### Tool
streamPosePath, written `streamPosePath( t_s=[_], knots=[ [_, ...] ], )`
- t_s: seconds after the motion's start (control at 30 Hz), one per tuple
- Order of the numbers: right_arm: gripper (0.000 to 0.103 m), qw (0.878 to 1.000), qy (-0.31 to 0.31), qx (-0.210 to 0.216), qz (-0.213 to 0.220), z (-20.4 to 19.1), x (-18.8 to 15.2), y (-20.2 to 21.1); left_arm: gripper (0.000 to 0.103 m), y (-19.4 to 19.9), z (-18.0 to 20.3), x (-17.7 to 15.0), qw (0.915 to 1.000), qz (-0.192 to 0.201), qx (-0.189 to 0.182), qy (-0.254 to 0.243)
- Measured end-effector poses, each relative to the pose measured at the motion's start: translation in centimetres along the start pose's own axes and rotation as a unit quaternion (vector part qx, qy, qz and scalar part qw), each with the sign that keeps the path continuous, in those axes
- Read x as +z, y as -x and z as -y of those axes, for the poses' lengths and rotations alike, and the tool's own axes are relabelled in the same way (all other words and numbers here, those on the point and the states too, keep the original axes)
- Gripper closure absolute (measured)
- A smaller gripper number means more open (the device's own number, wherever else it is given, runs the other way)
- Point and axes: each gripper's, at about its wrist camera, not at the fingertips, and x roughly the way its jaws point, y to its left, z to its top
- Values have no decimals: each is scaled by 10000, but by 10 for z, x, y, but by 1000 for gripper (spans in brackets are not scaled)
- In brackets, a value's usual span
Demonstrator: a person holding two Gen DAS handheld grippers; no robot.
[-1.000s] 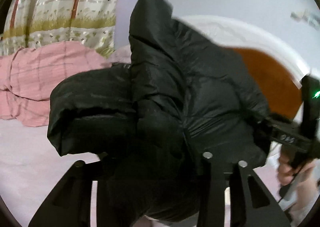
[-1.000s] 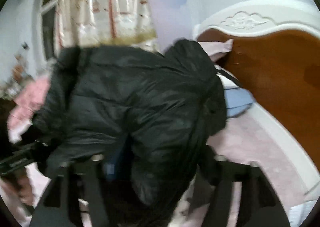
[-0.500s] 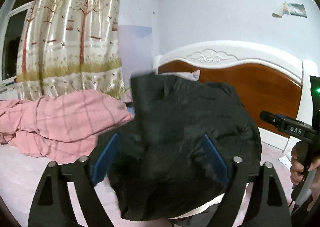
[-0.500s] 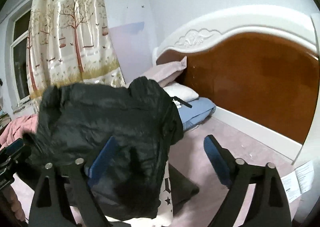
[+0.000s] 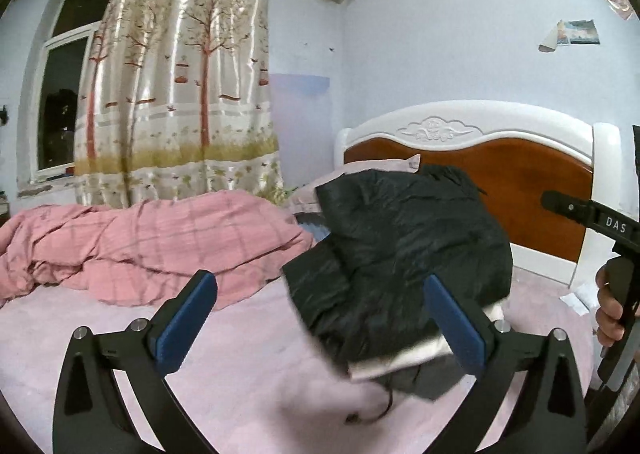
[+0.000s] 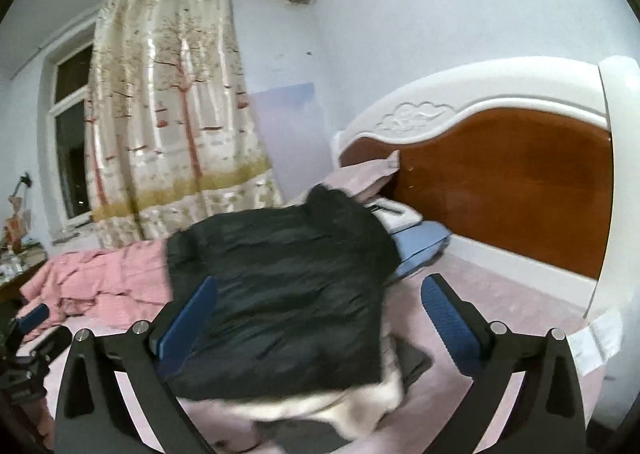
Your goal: Fold large clothes
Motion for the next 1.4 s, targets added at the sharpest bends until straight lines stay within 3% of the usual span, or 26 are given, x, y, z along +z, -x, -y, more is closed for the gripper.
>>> streamPosePath(
  t_s=[0.13, 0.23, 0.3, 0.4, 0.57, 0.7, 0.8, 0.87, 1.1, 1.4],
  knots=[
    [1, 9999, 11, 82, -94, -29, -40, 17, 0, 28, -16, -33, 10000, -6, 11, 11],
    [1, 9995, 85, -144, -278, -47, -80, 13, 0, 32, -25, -67, 9998, -132, 89, 70],
    [1, 9979, 264, -437, -402, -59, -107, 8, 0, 32, -34, -87, 9994, -168, -38, 310],
    [1, 9926, 572, -1071, -90, -70, -142, 10, 0, 24, -38, -117, 9991, -232, 111, 325],
    [1, 9913, 743, -1041, -311, -78, -190, 3, 0, 15, -46, -156, 9990, -235, 321, 227],
    [1, 9927, 625, -1016, -183, -80, -205, 2, 0, 2, -43, -176, 9984, -183, 524, -76],
    [1, 9896, 923, -1096, -87, -90, -215, 3, 0, -7, -38, -182, 9992, -286, 197, -213],
    [1, 9886, 969, -1146, -161, -92, -217, 2, 0, -7, -36, -184, 9989, -308, 241, -267],
    [1, 9873, 1072, -1152, -224, -95, -217, -4, 0, 10, -33, -185, 9985, 65, 419, -351],
    [1, 9872, 1087, -1147, -194, -94, -216, -5, 0, 1, -47, -184, 9989, -192, 438, 40]
  ],
)
